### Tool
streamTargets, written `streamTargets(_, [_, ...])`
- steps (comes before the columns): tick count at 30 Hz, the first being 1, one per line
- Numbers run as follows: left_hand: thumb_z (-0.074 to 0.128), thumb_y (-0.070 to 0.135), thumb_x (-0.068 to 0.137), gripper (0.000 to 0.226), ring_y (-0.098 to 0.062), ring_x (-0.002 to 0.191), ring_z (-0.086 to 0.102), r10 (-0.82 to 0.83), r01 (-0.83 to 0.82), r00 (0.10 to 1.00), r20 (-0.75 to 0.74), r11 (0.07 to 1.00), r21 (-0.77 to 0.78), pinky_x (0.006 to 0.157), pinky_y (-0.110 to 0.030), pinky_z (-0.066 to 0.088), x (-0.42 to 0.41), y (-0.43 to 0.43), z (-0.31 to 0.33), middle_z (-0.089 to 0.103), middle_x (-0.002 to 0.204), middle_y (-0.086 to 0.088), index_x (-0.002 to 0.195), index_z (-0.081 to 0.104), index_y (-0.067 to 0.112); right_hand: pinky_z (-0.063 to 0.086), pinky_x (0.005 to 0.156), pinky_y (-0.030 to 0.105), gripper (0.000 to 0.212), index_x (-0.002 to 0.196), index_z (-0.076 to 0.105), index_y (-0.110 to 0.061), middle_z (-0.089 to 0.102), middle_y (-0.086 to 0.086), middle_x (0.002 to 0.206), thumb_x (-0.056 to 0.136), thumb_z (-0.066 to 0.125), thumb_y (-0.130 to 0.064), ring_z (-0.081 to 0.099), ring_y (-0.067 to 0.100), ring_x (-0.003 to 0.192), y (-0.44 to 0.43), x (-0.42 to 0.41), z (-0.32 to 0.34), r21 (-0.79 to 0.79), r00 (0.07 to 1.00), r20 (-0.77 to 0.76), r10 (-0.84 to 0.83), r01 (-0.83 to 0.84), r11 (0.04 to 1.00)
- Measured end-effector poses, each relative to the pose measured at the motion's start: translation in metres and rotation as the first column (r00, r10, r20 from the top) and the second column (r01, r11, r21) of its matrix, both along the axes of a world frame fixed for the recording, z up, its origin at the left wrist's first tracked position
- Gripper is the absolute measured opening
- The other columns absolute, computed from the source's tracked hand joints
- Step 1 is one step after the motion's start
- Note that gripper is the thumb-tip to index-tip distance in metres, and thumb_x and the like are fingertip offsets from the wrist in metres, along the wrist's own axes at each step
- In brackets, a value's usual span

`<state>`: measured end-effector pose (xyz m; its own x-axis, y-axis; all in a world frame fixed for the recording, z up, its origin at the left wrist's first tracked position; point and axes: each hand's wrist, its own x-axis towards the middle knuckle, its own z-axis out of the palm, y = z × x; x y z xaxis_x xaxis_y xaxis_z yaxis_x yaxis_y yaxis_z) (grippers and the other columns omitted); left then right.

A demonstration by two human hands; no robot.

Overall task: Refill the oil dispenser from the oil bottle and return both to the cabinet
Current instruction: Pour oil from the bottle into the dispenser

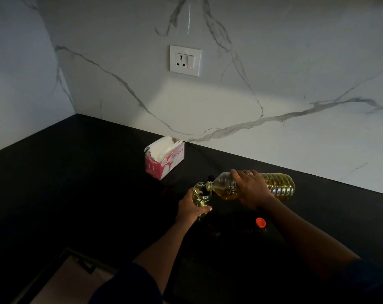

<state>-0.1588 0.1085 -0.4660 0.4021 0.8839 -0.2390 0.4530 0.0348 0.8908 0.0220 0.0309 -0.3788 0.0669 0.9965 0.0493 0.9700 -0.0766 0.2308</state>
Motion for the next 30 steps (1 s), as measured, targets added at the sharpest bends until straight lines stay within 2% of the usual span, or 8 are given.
streamTargets(16, [0.085,0.023,0.061,0.088,-0.023,0.127,0.046,-0.001,0.001,1.000,-0.026,1.000,-0.013,0.104,-0.039,0.043,0.0009,0.0023,-0.0014,0.050,0.135,-0.005,0.137,0.039,0.021,0.018,0.113,0.042,0.084,0.146,0.018,-0.010,0.037,0.010,0.145,0.082,0.062,-0.044,0.034,0.027,0.133,0.0006,-0.0012,0.0036,-0.002,1.000,0.012,0.014,-0.014,1.000])
streamTargets(24, [0.085,0.022,0.061,0.087,-0.022,0.127,0.046,-0.001,0.001,1.000,-0.023,1.000,-0.020,0.103,-0.038,0.043,0.0006,0.0020,-0.0013,0.051,0.134,-0.005,0.136,0.040,0.021,0.021,0.111,0.044,0.085,0.145,0.022,-0.010,0.040,0.013,0.142,0.079,0.066,-0.041,0.037,0.030,0.131,0.0024,-0.0006,0.0056,0.000,0.999,0.018,0.032,-0.032,0.999])
streamTargets(30, [0.086,0.023,0.061,0.085,-0.020,0.123,0.050,-0.004,0.004,1.000,-0.019,1.000,0.002,0.102,-0.034,0.044,0.0001,0.0024,-0.0012,0.055,0.130,-0.004,0.134,0.043,0.021,0.021,0.111,0.042,0.085,0.145,0.020,-0.011,0.039,0.011,0.143,0.080,0.062,-0.046,0.037,0.028,0.131,0.0026,0.0003,0.0039,-0.007,0.999,0.040,0.024,-0.023,1.000])
